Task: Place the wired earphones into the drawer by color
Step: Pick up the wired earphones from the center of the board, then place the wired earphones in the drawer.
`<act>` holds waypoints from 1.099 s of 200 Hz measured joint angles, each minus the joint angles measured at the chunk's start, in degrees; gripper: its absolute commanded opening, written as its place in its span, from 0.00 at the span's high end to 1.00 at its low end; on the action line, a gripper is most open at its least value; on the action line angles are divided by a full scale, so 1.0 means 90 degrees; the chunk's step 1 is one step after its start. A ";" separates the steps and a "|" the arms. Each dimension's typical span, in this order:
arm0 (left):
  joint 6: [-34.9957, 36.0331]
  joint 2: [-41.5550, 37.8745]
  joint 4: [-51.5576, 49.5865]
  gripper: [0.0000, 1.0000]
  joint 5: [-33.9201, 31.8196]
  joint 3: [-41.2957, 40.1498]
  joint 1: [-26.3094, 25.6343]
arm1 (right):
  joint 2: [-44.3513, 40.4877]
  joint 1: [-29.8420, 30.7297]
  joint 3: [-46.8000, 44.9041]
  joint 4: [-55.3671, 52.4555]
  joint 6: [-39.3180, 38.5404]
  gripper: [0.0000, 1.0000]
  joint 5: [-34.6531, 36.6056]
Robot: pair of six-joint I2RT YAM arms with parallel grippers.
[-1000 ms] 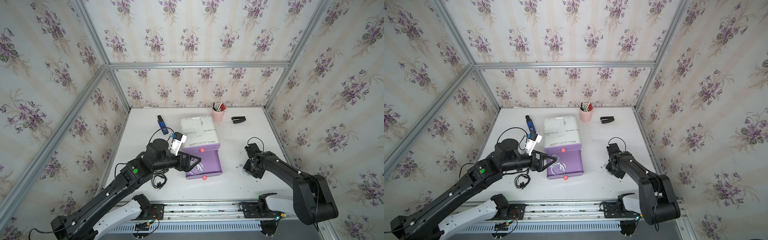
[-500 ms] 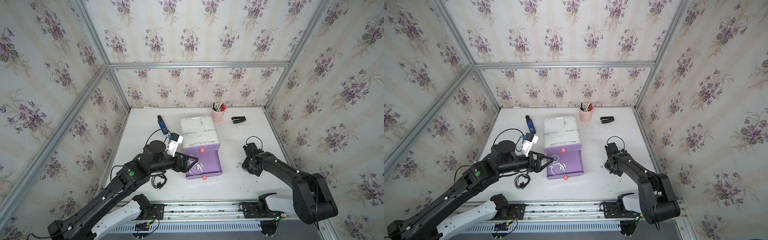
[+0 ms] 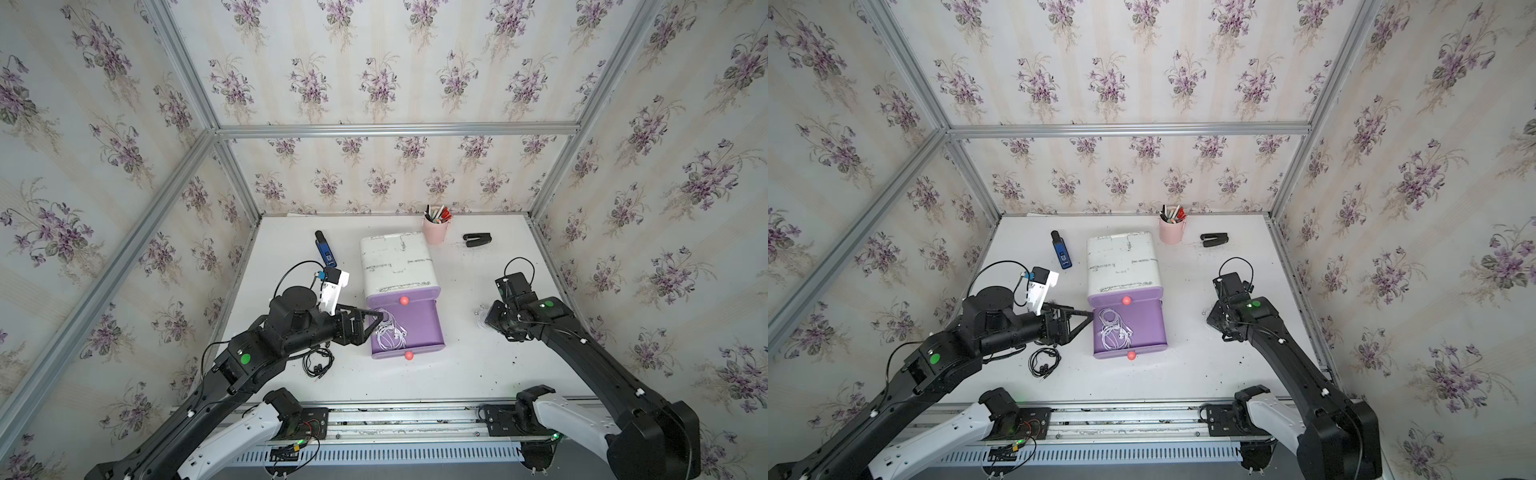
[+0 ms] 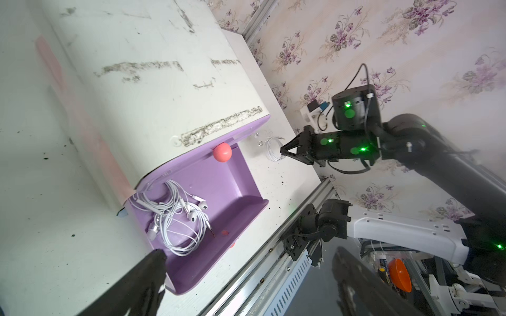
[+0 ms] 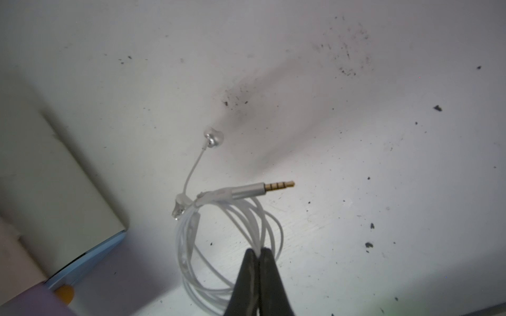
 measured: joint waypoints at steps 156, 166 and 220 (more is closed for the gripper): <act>-0.0209 -0.0153 -0.0211 0.03 -0.0532 -0.0238 0.0056 | 0.0716 0.4056 0.2492 -0.0792 0.1630 1.00 -0.0206; -0.0209 -0.0160 -0.0211 0.03 -0.0546 -0.0240 0.0053 | 0.0828 0.4129 0.2482 -0.0670 0.1676 1.00 -0.0221; -0.0209 -0.0172 -0.0223 0.03 -0.0571 -0.0240 0.0053 | 0.1260 0.4167 0.2188 0.0087 0.1719 1.00 -0.0316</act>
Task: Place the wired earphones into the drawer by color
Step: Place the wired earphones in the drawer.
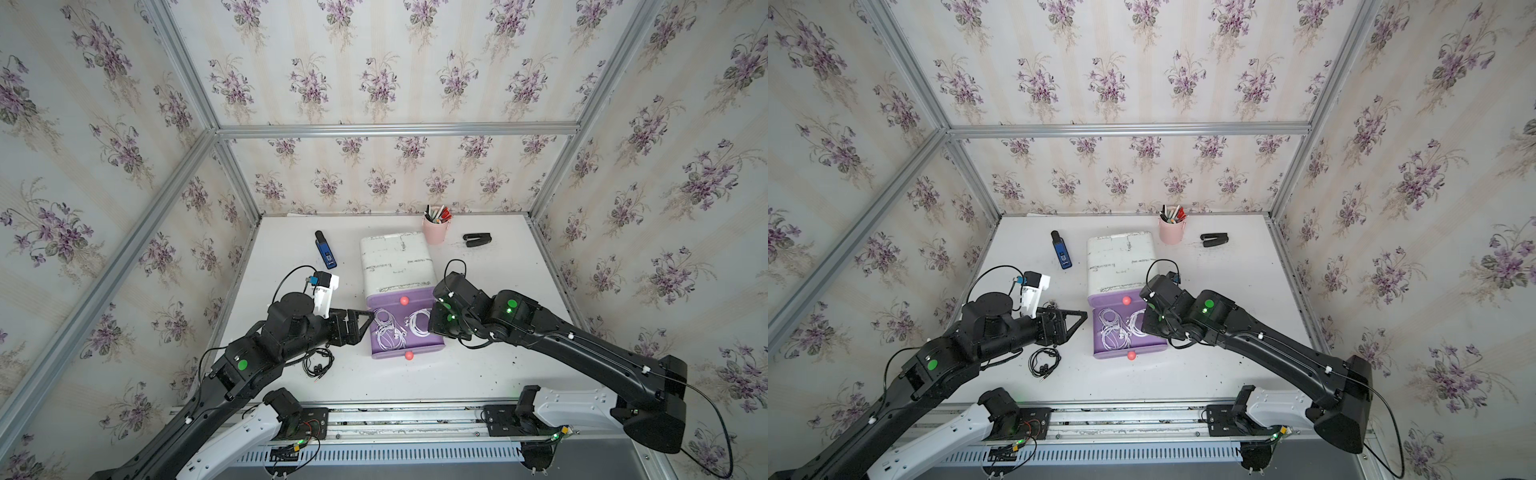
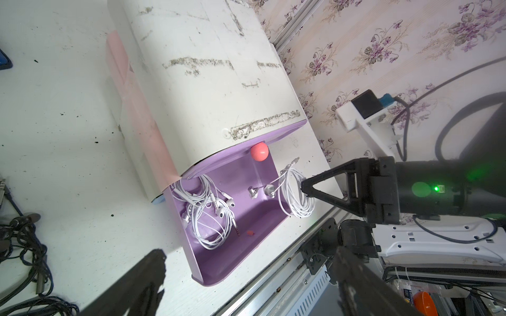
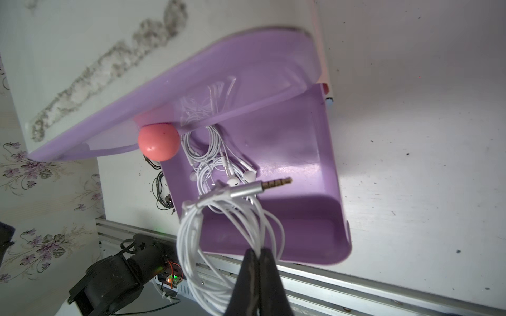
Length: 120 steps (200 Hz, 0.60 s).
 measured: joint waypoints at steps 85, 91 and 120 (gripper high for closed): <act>0.0010 -0.0087 -0.0109 0.03 -0.0024 0.0007 0.0000 | 0.0440 0.0000 -0.0406 0.0699 -0.0095 1.00 -0.0027; 0.0010 -0.0087 -0.0136 0.03 -0.0024 0.0007 0.0000 | 0.0427 0.0000 -0.0461 0.0736 -0.0112 1.00 -0.0005; 0.0015 -0.0100 -0.0197 0.03 -0.0029 0.0007 0.0002 | 0.0342 -0.0019 -0.0726 0.0969 -0.0124 1.00 0.0109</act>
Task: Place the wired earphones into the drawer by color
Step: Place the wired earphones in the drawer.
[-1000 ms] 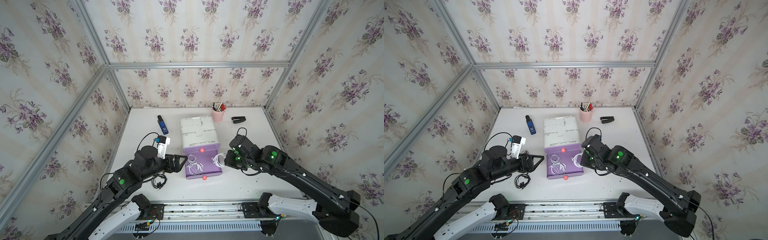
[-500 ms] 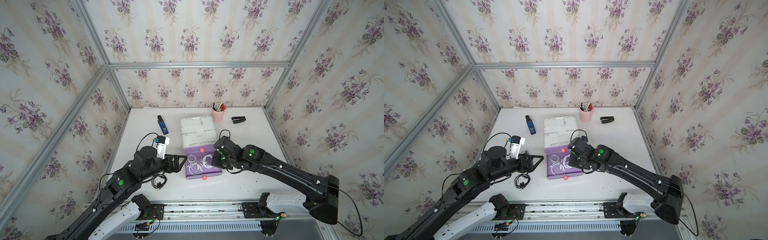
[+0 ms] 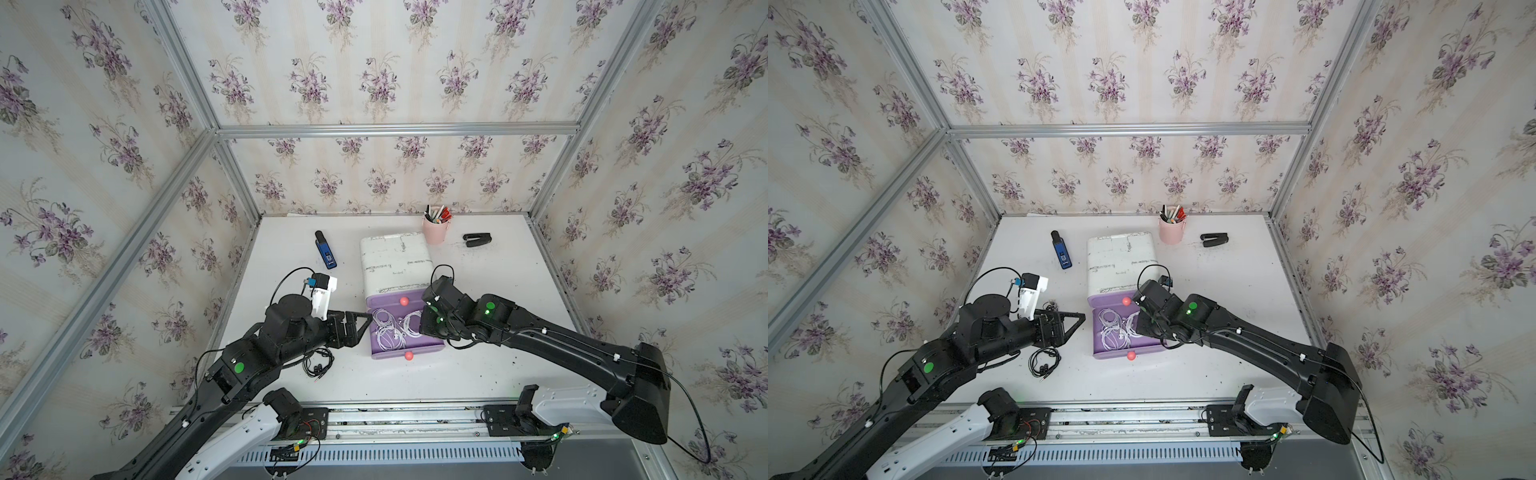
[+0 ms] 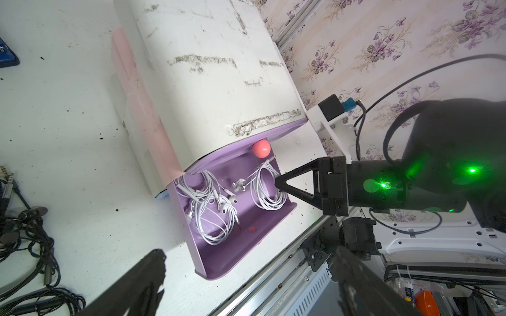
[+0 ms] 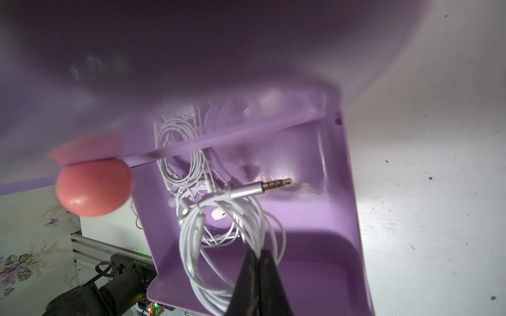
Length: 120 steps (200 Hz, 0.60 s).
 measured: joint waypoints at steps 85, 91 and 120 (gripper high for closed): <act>0.0005 0.0010 -0.0068 0.03 -0.0027 -0.0024 0.0000 | -0.0017 0.0002 -0.0444 0.0670 0.0000 0.96 0.0396; 0.0005 0.0007 -0.0068 0.03 -0.0039 -0.0024 0.0000 | -0.0029 0.0005 -0.0469 0.0709 -0.0005 0.95 0.0403; 0.0005 0.0005 -0.0068 0.03 -0.0044 -0.0024 -0.0002 | -0.0163 0.0007 -0.0593 0.0814 -0.0019 0.88 0.0389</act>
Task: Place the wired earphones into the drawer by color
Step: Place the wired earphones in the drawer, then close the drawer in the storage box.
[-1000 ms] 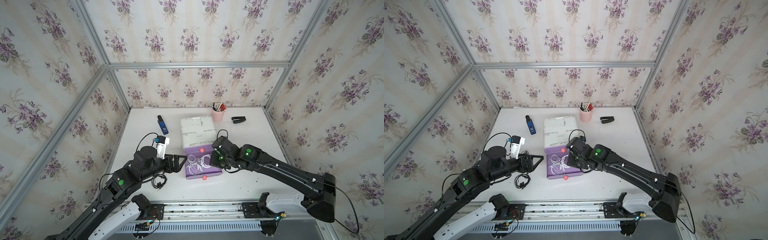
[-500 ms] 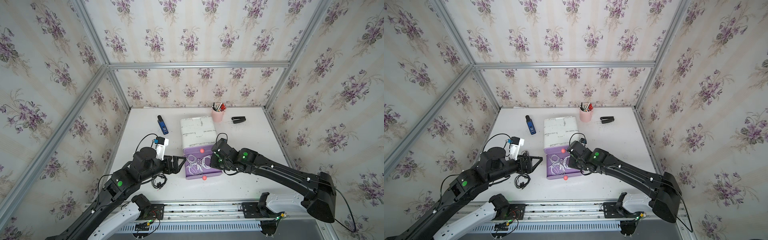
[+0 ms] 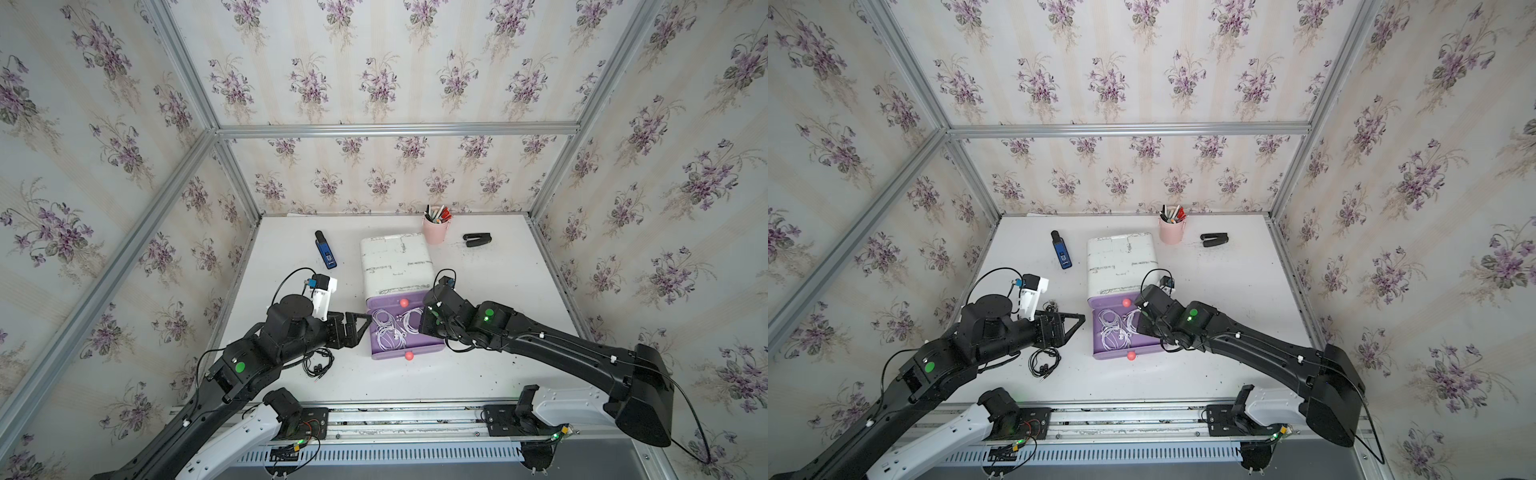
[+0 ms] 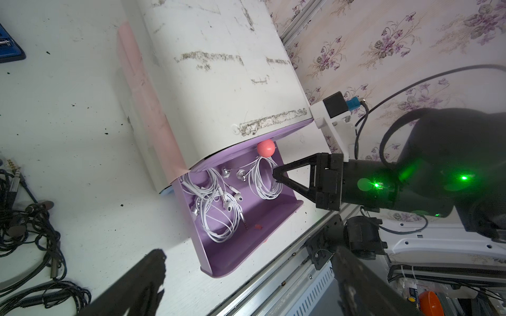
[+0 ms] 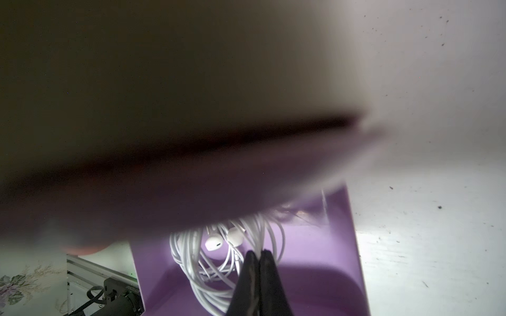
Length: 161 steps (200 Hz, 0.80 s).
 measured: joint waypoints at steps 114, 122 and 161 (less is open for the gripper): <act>0.0000 0.0036 0.0005 0.03 -0.0005 0.0000 0.0005 | -0.0260 0.0012 -0.0177 -0.0386 0.0151 0.74 -0.0323; 0.0000 0.0034 0.0005 0.03 -0.0005 0.0000 0.0005 | -0.0301 0.0012 -0.0155 -0.0408 0.0151 0.74 -0.0321; 0.0017 0.0131 0.0012 0.02 0.0005 0.0097 0.0005 | -0.0775 0.0012 0.0061 -0.0488 0.0148 0.71 -0.0236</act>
